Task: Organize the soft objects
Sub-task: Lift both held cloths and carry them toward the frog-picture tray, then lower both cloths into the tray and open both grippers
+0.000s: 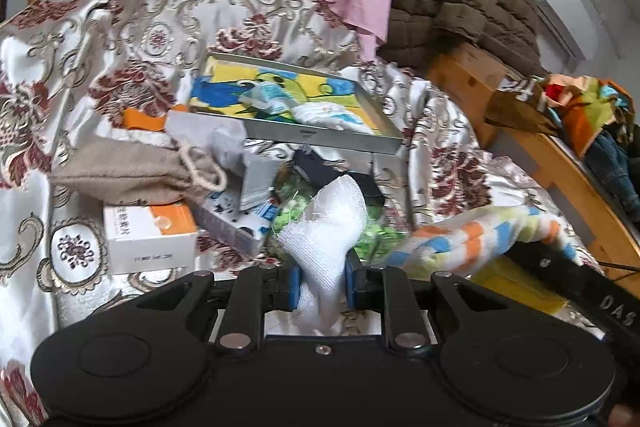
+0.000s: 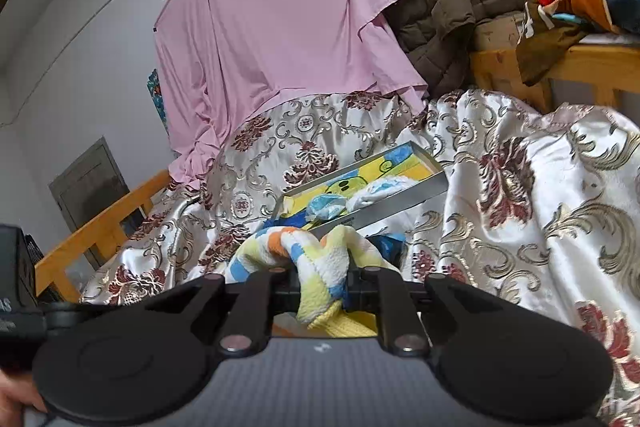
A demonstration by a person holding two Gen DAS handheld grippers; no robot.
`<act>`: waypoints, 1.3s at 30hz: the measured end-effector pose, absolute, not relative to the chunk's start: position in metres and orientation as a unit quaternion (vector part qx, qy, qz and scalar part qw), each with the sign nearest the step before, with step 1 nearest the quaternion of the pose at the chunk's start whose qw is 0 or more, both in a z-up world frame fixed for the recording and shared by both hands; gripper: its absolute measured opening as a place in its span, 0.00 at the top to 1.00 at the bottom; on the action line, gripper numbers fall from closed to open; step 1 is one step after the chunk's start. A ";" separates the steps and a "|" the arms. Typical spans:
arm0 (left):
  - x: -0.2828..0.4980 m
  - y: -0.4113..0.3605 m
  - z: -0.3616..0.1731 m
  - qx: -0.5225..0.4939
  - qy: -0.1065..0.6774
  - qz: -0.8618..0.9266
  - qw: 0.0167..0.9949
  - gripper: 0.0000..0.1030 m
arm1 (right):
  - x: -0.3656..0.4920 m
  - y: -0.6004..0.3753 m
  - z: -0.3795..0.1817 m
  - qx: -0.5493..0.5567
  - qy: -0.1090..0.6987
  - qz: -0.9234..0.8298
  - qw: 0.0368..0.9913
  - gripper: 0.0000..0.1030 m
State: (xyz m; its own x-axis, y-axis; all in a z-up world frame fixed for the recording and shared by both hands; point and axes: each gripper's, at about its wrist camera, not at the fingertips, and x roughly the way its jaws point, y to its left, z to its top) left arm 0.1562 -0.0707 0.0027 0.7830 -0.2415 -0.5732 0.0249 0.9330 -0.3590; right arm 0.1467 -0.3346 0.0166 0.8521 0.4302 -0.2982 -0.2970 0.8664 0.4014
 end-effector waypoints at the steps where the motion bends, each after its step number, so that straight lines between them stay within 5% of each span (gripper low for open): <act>1: 0.157 -0.069 0.000 -0.167 0.320 -0.066 0.930 0.79 | 0.147 -0.334 0.015 0.172 0.193 0.193 0.946 0.85; 14: 0.237 -0.046 0.021 -0.102 0.274 -0.119 0.949 0.76 | 0.214 -0.312 0.045 0.139 0.181 0.204 0.952 0.84; 25: 0.396 0.013 0.011 -0.133 0.241 -0.114 0.955 0.75 | 0.433 -0.267 0.055 0.132 0.179 0.205 0.953 0.84; 39: 0.518 0.034 0.003 -0.071 0.363 -0.128 0.920 0.76 | 0.560 -0.210 0.009 0.134 0.304 0.145 0.932 0.84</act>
